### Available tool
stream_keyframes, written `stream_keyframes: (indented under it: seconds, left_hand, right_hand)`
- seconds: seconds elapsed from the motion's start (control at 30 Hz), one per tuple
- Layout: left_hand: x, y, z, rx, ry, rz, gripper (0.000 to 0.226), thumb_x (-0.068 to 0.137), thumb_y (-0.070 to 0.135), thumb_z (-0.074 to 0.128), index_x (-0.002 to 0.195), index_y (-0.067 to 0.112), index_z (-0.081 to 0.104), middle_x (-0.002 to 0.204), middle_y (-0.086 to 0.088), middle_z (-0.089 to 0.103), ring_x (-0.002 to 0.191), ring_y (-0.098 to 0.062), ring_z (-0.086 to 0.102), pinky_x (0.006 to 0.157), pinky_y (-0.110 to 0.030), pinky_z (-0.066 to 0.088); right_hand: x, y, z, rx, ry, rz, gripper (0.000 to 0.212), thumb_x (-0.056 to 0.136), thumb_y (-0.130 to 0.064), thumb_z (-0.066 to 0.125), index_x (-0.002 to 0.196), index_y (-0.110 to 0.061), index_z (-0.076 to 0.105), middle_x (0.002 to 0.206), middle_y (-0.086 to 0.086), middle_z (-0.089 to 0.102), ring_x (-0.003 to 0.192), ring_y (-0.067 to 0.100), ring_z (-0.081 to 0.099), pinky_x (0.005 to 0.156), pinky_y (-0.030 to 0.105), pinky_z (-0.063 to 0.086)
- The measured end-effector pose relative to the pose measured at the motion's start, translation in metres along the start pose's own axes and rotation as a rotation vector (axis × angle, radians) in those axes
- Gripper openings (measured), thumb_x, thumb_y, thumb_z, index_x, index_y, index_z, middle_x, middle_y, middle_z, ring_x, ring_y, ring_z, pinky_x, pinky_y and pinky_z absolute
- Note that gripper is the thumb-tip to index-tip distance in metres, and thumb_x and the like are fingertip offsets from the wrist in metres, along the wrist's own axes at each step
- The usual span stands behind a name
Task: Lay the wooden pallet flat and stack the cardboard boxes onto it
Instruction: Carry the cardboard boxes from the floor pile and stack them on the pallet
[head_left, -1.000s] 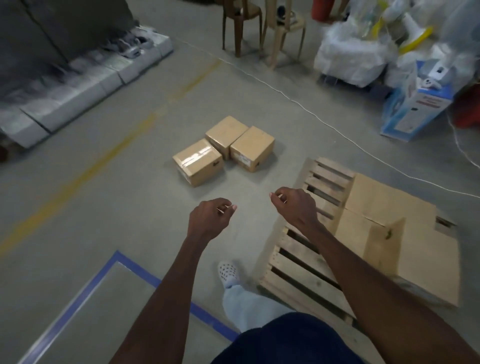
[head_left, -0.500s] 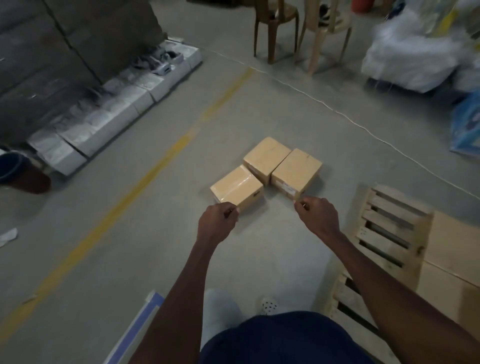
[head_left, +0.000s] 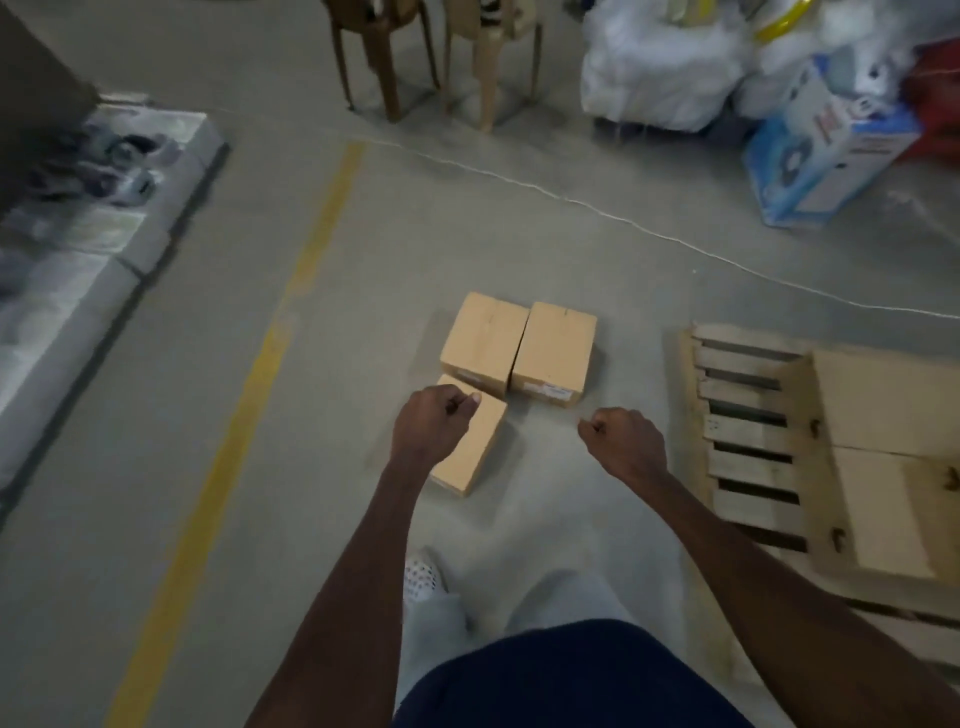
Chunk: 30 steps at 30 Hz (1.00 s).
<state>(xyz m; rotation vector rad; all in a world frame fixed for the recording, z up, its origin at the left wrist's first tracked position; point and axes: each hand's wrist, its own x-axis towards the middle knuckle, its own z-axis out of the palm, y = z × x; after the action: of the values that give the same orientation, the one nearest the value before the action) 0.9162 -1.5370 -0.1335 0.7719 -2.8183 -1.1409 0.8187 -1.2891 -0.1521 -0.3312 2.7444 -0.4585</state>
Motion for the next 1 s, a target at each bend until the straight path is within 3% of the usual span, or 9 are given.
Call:
stream_keyframes:
  seconds: [0.2, 0.57, 0.7, 0.87, 1.0]
  left_hand:
    - [0.078, -0.019, -0.027, 0.015, -0.163, 0.094, 0.049, 0.091, 0.055, 0.049, 0.058, 0.019, 0.051, 0.067, -0.006, 0.068, 0.068, -0.026, 0.066, 0.065, -0.041, 0.054]
    - [0.184, -0.095, 0.023, 0.182, -0.460, 0.058, 0.033, 0.093, 0.041, 0.055, 0.077, 0.014, 0.066, 0.076, -0.004, 0.070, 0.077, -0.026, 0.065, 0.069, -0.034, 0.051]
    - [0.220, -0.139, 0.045, 0.177, -0.554, 0.035, 0.009, 0.089, 0.027, 0.060, 0.087, 0.022, 0.068, 0.088, 0.005, 0.071, 0.086, -0.020, 0.066, 0.071, -0.027, 0.046]
    - [0.275, -0.210, 0.087, 0.199, -0.704, 0.144, 0.016, 0.090, 0.028, 0.061, 0.104, 0.022, 0.066, 0.100, 0.003, 0.071, 0.090, -0.020, 0.066, 0.078, -0.031, 0.051]
    - [0.310, -0.283, 0.132, 0.221, -0.728, 0.181, 0.020, 0.091, 0.028, 0.061, 0.110, 0.022, 0.063, 0.104, 0.006, 0.068, 0.092, -0.015, 0.064, 0.083, -0.032, 0.051]
  right_hand:
    - [0.024, -0.047, 0.016, 0.030, -0.007, 0.182, 0.040, 0.092, -0.048, 0.053, 0.073, -0.016, 0.067, 0.072, 0.004, 0.066, 0.068, 0.025, 0.063, 0.061, 0.029, 0.049]
    - [0.112, -0.078, 0.097, 0.132, -0.226, 0.361, 0.019, 0.089, -0.037, 0.058, 0.098, -0.025, 0.070, 0.103, 0.005, 0.070, 0.096, 0.028, 0.065, 0.077, 0.029, 0.046]
    - [0.142, -0.089, 0.149, 0.201, -0.286, 0.437, 0.023, 0.086, -0.032, 0.059, 0.104, -0.024, 0.069, 0.110, 0.004, 0.071, 0.101, 0.027, 0.064, 0.079, 0.029, 0.045]
    - [0.178, -0.090, 0.235, 0.250, -0.268, 0.517, 0.028, 0.091, -0.033, 0.058, 0.114, -0.020, 0.065, 0.119, 0.003, 0.067, 0.109, 0.024, 0.062, 0.088, 0.032, 0.047]
    - [0.208, -0.078, 0.324, 0.253, -0.266, 0.550, 0.036, 0.094, -0.034, 0.057, 0.125, -0.018, 0.060, 0.128, 0.003, 0.061, 0.117, 0.022, 0.057, 0.095, 0.033, 0.043]
